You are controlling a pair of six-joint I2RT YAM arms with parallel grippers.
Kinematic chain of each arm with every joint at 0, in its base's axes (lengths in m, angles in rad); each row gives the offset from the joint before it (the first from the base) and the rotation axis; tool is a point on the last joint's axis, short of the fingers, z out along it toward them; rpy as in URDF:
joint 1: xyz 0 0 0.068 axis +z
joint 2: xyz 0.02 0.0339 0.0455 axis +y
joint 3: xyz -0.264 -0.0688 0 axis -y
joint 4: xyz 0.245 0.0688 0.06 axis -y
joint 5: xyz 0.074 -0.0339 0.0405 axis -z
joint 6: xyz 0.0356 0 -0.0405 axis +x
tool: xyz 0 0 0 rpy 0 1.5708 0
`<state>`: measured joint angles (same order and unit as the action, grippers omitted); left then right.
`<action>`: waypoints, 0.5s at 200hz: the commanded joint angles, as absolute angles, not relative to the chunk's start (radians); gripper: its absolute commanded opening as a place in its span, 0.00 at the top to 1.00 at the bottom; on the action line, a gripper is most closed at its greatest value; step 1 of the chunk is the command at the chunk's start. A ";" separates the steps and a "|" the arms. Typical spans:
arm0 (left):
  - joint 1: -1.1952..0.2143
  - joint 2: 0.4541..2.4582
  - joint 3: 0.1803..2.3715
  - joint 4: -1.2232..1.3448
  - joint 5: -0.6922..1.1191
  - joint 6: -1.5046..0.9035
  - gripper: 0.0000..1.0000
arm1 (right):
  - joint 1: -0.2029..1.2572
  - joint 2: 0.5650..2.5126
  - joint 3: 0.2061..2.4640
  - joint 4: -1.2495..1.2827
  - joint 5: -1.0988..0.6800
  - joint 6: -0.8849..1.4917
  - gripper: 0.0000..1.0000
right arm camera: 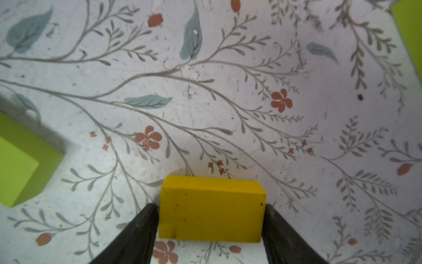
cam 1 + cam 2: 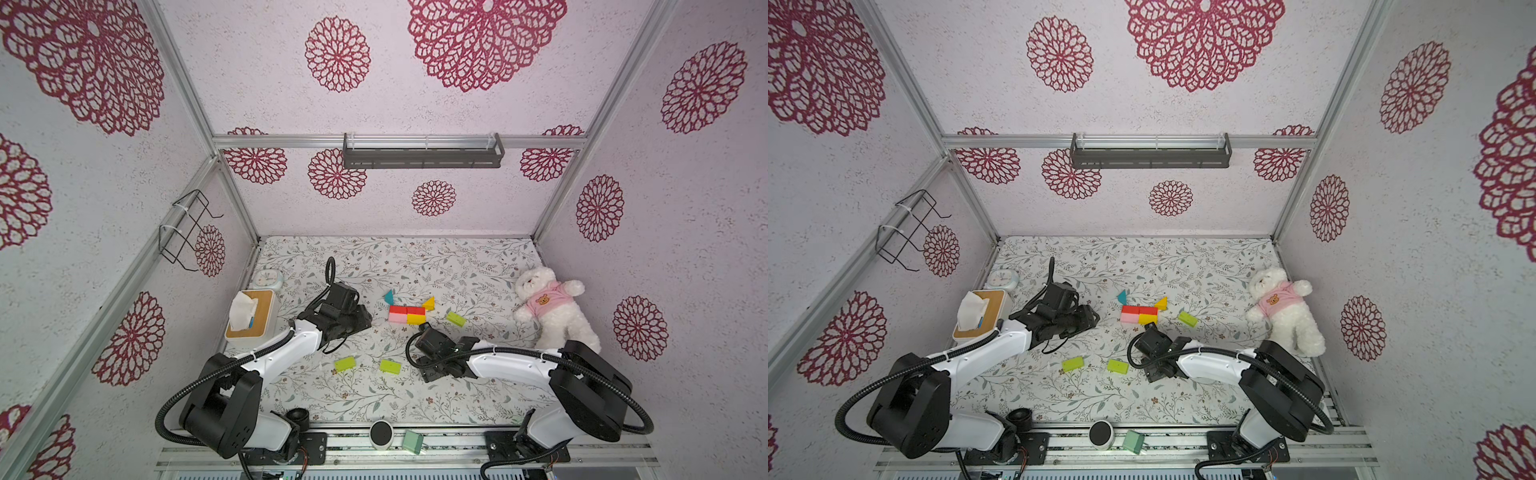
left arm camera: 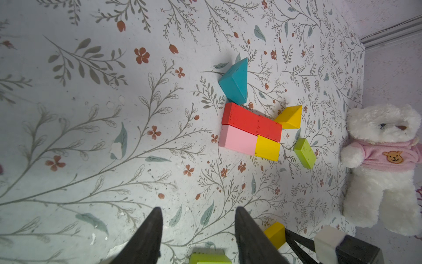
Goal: Assemble a carrot with building blocks
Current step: Pick up the building block from the center of the board.
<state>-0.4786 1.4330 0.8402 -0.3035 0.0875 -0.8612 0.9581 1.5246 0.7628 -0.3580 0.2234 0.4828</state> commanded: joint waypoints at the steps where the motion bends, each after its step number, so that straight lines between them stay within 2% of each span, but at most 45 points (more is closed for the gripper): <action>1: -0.471 1.440 0.839 -0.284 0.083 -0.866 0.46 | 0.955 1.527 0.767 -0.379 0.221 0.501 0.33; 29: -0.471 1.436 0.839 -0.286 0.082 -0.865 0.46 | 0.954 1.551 0.790 -0.366 0.208 0.517 0.39; 100: -0.451 1.410 0.839 -0.315 0.081 -0.848 0.46 | 0.954 1.698 1.011 -0.364 0.256 0.577 0.40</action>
